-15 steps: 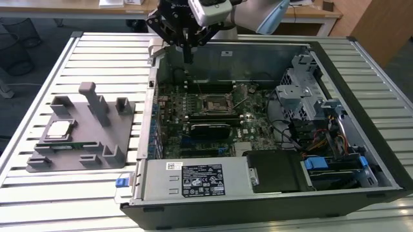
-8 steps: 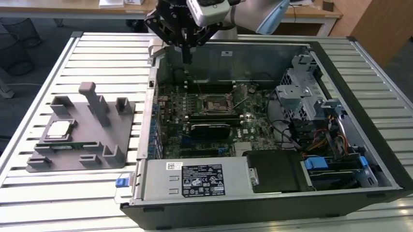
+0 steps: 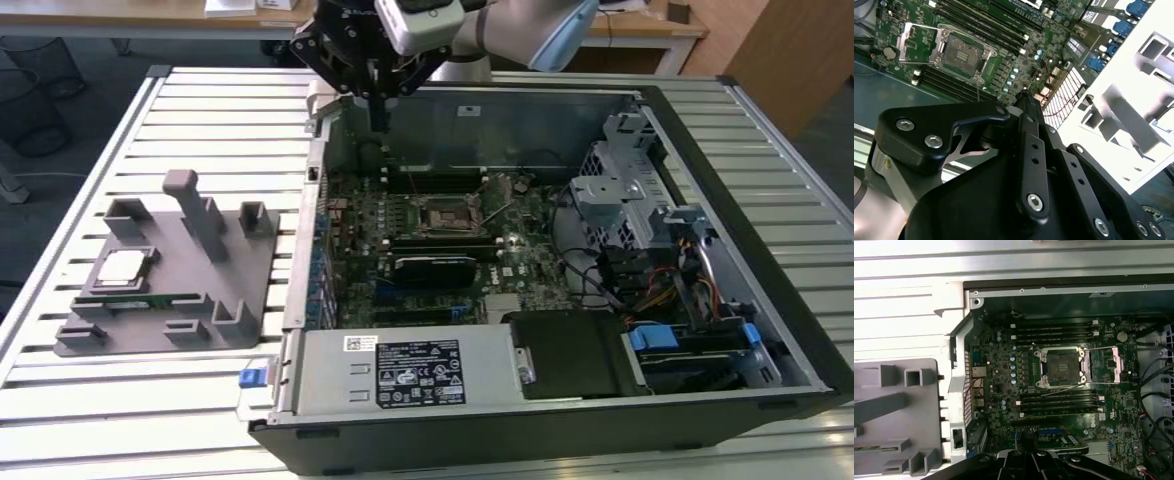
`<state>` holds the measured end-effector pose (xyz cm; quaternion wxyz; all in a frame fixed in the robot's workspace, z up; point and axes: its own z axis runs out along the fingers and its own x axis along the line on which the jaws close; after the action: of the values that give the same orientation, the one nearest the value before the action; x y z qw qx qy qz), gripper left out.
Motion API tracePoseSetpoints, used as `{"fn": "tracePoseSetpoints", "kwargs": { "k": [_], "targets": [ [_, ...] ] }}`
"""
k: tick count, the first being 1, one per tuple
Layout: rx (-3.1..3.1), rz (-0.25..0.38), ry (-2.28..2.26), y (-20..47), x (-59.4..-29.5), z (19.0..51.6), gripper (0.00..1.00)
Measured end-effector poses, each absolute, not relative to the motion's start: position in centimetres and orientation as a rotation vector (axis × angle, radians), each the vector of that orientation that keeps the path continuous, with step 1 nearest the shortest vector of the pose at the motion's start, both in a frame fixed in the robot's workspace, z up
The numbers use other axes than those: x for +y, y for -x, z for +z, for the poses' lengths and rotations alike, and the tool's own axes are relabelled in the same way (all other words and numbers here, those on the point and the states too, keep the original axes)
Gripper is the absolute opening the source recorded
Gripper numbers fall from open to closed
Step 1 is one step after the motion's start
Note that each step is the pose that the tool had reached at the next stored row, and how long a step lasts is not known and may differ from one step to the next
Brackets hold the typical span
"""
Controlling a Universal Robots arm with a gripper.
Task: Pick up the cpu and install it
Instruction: 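Reach for the cpu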
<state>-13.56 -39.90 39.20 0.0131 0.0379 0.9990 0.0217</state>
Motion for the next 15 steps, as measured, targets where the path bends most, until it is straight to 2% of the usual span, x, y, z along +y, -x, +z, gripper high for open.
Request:
{"fn": "tracePoseSetpoints", "kwargs": {
  "k": [15],
  "targets": [
    [3.112, 0.068, -0.118, 15.2, -39.9, 39.1, 0.11]
  ]
}}
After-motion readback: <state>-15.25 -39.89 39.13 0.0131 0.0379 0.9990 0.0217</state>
